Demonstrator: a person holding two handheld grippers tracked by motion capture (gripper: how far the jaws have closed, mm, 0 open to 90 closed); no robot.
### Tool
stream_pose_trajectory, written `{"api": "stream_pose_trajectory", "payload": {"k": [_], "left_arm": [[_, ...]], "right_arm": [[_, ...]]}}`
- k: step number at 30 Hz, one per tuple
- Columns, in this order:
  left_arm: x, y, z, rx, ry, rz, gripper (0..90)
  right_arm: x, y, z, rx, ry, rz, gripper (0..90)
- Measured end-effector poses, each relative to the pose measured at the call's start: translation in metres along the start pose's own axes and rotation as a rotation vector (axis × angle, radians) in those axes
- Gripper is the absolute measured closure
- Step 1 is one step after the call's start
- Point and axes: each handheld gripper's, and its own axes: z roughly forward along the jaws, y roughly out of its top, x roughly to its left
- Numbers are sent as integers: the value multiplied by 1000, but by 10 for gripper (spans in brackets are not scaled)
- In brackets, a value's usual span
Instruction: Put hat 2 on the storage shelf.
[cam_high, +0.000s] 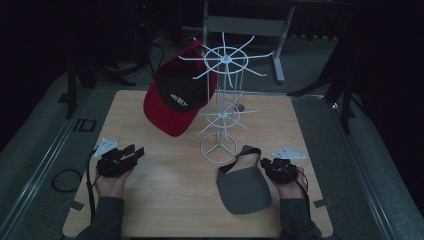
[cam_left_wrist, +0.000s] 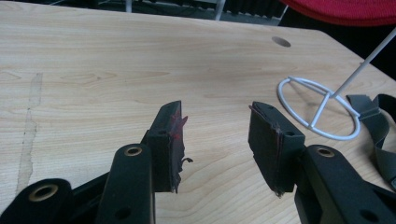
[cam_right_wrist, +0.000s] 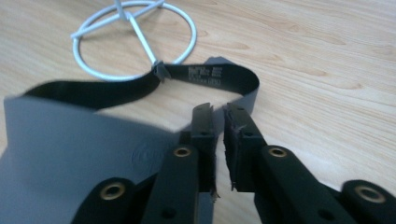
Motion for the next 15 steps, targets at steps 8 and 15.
{"api": "stream_pose_trajectory", "payload": {"k": [8, 15], "left_arm": [[-2, -3, 1, 7, 2, 13, 554], [1, -5, -2, 1, 6, 0, 554]], "right_arm": [[7, 24, 15, 6, 31, -25, 726], [3, 38, 38, 37, 12, -39, 678]]}}
